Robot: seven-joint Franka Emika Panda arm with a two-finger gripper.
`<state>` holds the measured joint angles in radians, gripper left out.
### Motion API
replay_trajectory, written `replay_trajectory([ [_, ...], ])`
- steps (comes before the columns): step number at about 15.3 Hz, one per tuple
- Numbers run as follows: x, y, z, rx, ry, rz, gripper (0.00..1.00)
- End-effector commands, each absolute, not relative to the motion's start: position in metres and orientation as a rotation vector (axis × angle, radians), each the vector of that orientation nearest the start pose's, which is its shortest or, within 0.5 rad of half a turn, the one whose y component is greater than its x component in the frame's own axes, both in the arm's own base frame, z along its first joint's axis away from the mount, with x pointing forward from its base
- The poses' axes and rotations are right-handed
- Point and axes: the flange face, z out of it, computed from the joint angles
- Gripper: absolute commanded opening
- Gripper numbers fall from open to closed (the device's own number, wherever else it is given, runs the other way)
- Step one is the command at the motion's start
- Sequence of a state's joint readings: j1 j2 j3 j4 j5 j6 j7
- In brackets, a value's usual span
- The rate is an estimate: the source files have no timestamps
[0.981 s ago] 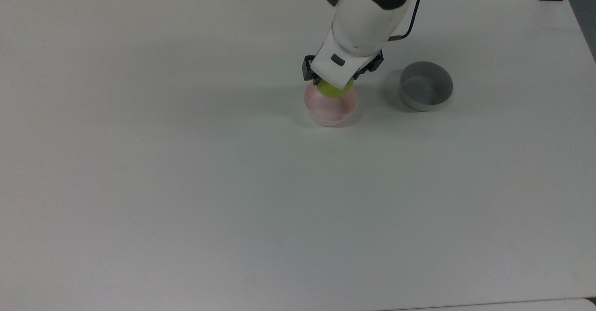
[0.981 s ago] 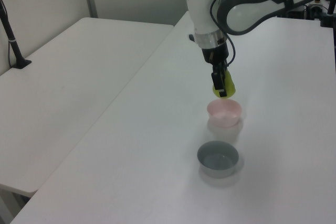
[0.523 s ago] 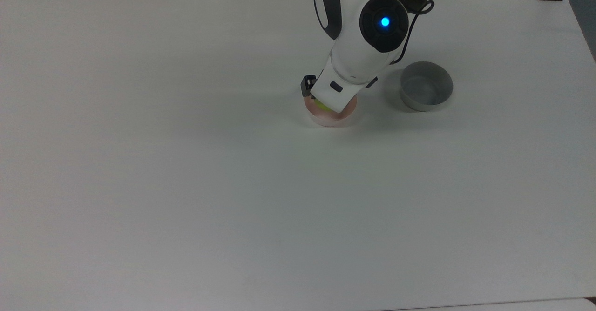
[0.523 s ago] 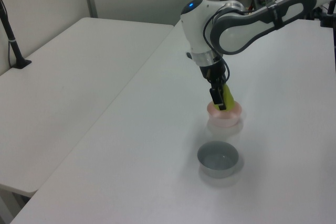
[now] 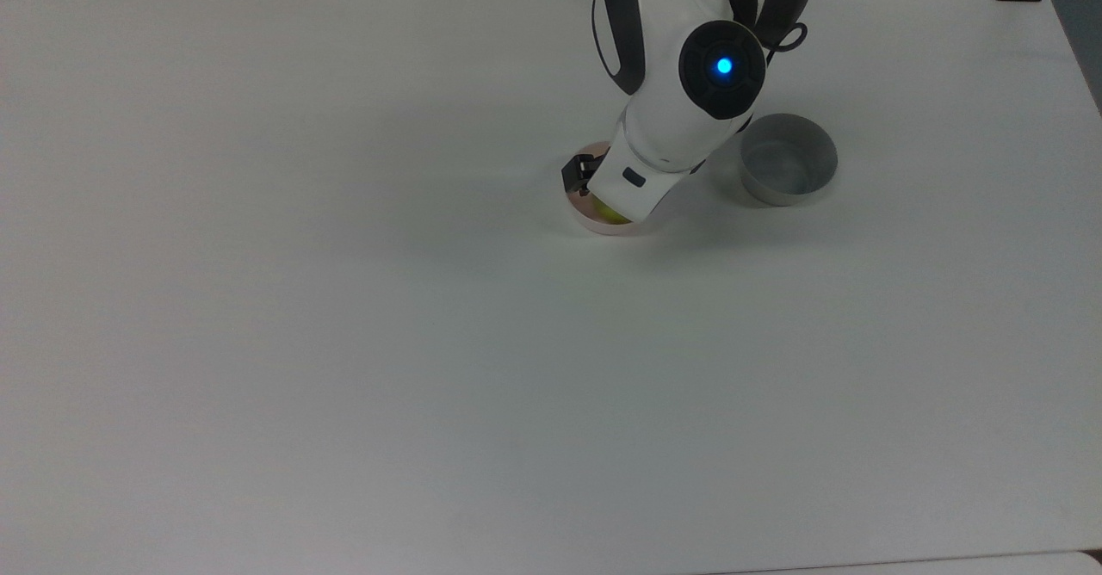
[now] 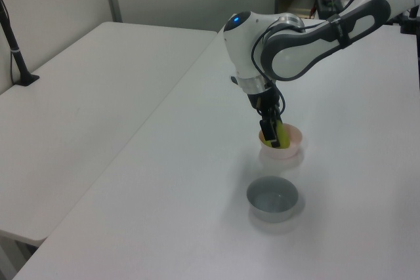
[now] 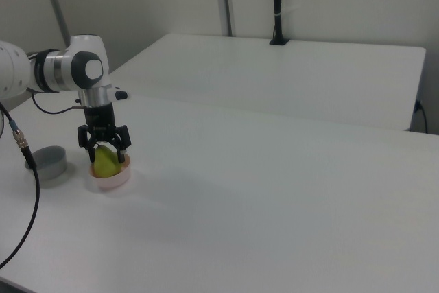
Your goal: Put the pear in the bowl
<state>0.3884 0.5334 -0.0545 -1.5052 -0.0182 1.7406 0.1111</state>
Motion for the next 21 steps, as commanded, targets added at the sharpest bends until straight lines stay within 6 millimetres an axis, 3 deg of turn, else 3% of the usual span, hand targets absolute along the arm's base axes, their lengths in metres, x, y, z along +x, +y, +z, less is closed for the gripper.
replay_trajectory([
  [1, 0.625, 0.221, 0.344, -3.226, -0.351, 0.411, 1.0],
  [3, 0.625, 0.214, 0.359, -3.226, -0.342, 0.395, 1.0],
  [7, 0.618, 0.191, 0.426, -3.213, -0.333, 0.33, 1.0],
  [10, 0.609, 0.159, 0.477, -3.197, -0.328, 0.293, 1.0],
  [13, 0.6, 0.122, 0.513, -3.192, -0.268, 0.29, 1.0],
  [17, 0.593, 0.062, 0.54, -3.181, -0.178, 0.299, 1.0],
  [21, 0.598, 0.0, 0.539, -3.19, -0.003, 0.301, 1.0],
])
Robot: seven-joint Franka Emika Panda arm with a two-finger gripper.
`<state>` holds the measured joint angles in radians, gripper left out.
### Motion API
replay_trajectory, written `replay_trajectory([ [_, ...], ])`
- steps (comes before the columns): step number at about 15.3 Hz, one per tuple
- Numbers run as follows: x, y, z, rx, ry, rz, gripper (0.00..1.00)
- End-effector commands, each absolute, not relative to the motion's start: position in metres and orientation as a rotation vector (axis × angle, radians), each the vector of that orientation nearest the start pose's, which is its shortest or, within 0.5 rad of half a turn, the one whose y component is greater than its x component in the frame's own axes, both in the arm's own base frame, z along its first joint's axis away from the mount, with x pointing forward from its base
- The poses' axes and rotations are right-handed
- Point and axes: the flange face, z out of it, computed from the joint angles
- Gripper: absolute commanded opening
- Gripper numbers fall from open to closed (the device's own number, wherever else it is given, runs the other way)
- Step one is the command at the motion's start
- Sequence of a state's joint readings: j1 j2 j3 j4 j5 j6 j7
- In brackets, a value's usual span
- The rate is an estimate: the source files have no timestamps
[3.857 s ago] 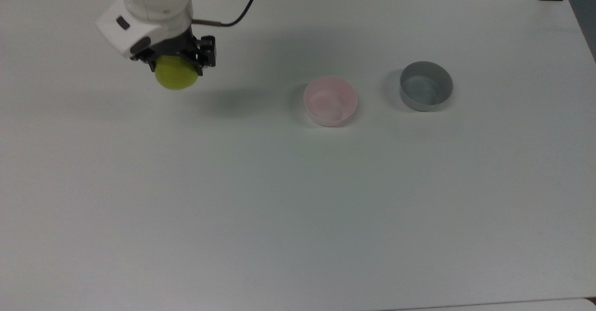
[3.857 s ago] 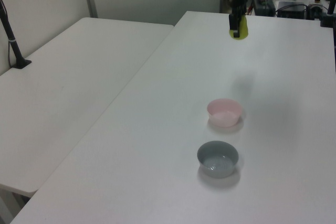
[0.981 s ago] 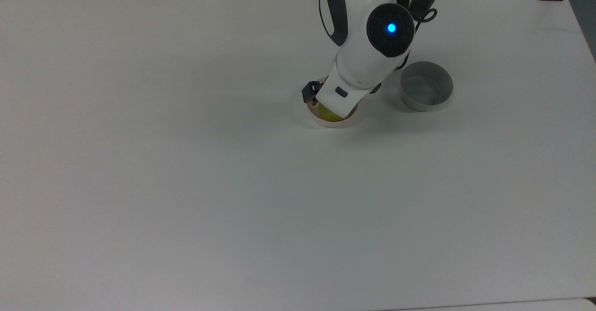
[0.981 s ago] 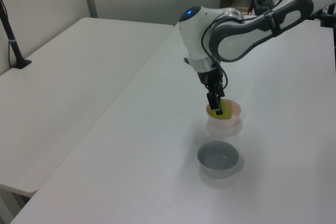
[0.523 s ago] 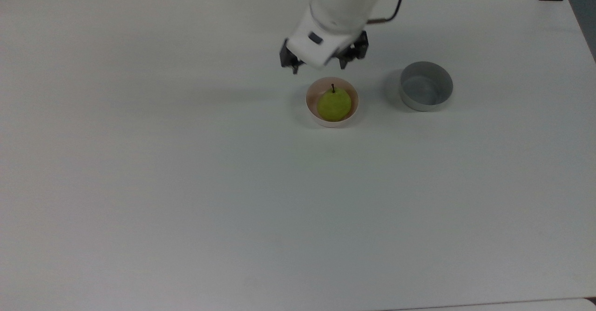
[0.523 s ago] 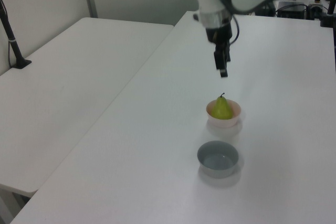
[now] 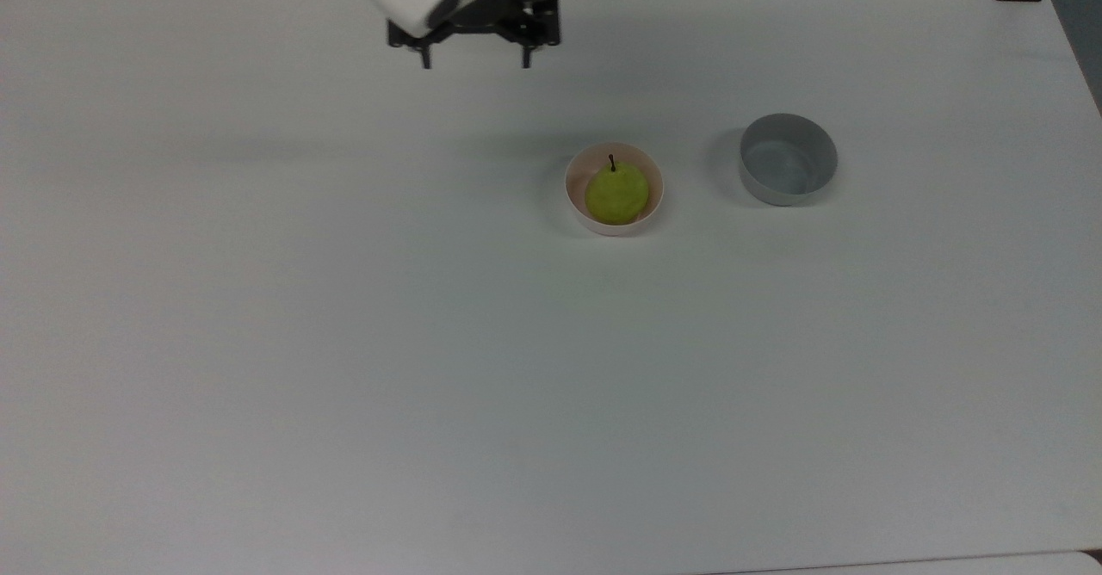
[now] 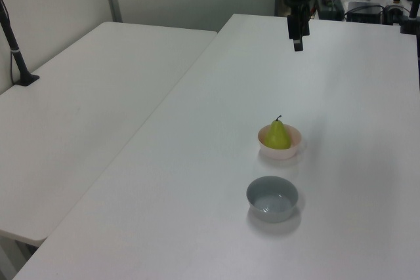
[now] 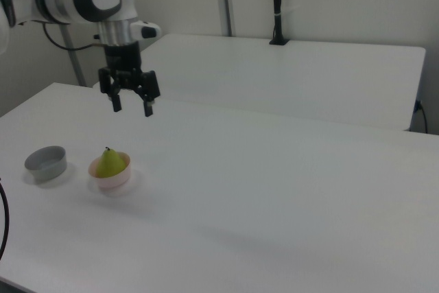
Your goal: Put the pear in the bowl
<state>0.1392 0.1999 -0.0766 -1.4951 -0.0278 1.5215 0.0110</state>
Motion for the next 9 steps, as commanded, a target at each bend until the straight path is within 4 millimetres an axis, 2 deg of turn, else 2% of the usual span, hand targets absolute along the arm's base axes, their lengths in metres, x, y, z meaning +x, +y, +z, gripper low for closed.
replay_trajectory([
  [1, 0.598, -0.012, 0.538, -3.188, 0.031, 0.301, 1.0],
  [5, 0.599, -0.057, 0.532, -3.258, 0.112, 0.322, 1.0],
  [8, 0.6, -0.067, 0.537, -3.257, 0.163, 0.274, 1.0],
  [9, 0.598, -0.079, 0.541, -3.247, 0.203, 0.26, 1.0],
])
